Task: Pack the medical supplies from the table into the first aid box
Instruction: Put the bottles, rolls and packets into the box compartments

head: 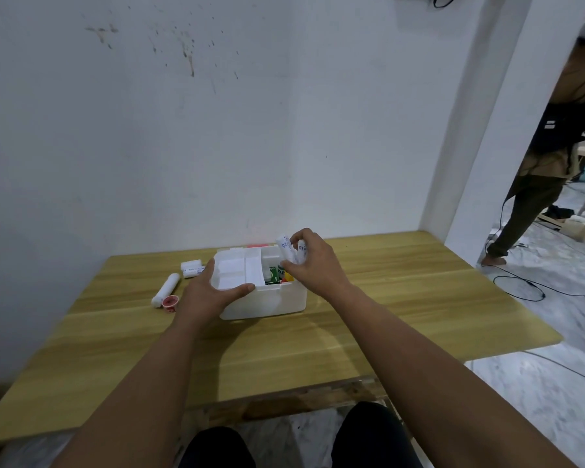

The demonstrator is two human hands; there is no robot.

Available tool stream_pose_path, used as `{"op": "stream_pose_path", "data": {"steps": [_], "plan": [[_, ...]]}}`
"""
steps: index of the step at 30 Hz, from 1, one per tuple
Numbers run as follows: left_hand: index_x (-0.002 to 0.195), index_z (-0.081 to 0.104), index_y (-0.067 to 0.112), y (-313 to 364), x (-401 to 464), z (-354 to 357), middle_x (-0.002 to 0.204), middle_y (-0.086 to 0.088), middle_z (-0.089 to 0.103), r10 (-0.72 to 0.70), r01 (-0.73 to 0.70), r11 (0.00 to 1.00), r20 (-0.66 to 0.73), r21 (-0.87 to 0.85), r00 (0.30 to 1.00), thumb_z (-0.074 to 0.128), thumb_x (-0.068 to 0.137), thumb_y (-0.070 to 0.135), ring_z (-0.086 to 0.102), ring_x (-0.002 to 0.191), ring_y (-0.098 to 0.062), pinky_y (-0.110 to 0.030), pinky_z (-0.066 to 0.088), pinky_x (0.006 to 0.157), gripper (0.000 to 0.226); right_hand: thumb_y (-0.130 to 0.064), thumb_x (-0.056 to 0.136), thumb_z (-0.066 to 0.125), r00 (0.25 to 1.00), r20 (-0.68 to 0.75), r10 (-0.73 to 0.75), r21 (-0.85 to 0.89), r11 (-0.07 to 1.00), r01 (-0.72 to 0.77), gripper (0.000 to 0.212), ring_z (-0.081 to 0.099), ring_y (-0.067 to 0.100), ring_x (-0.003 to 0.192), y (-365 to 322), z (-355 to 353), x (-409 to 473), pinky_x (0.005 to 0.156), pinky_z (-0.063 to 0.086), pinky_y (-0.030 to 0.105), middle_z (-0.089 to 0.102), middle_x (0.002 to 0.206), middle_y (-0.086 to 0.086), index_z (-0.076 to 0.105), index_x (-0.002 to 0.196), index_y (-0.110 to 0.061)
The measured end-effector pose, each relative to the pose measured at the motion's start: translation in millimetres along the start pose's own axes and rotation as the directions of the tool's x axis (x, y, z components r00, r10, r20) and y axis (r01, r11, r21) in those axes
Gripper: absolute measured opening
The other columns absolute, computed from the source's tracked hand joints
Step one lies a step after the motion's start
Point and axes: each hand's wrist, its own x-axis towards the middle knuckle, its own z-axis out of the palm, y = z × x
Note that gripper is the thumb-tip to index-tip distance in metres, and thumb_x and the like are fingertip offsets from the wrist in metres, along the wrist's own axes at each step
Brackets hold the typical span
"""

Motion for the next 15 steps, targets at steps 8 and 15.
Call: {"op": "stream_pose_path", "data": {"steps": [8, 15], "plan": [[0.158, 0.026, 0.027, 1.0, 0.2, -0.3, 0.157, -0.004, 0.04, -0.019, 0.019, 1.0, 0.004, 0.012, 1.0, 0.081, 0.067, 0.064, 0.04, 0.14, -0.029, -0.043, 0.046, 0.097, 0.112, -0.037, 0.088, 0.072, 0.999, -0.047, 0.028, 0.006, 1.0, -0.028, 0.039, 0.06, 0.022, 0.07, -5.6, 5.5, -5.6, 0.054, 0.04, 0.031, 0.065, 0.088, 0.002, 0.045, 0.112, -0.022], [0.158, 0.026, 0.026, 2.5, -2.4, -1.3, 0.158, -0.004, 0.04, -0.019, 0.019, 1.0, 0.007, 0.007, 1.0, 0.081, 0.067, 0.063, 0.039, 0.141, -0.029, -0.043, 0.045, 0.096, 0.113, -0.039, 0.094, 0.065, 0.998, -0.034, 0.045, -0.015, 0.999, -0.046, 0.039, 0.043, 0.007, 0.065, -5.5, 10.1, -13.6, 0.098, 0.041, 0.05, 0.049, 0.068, -0.017, 0.045, 0.118, -0.016]]}}
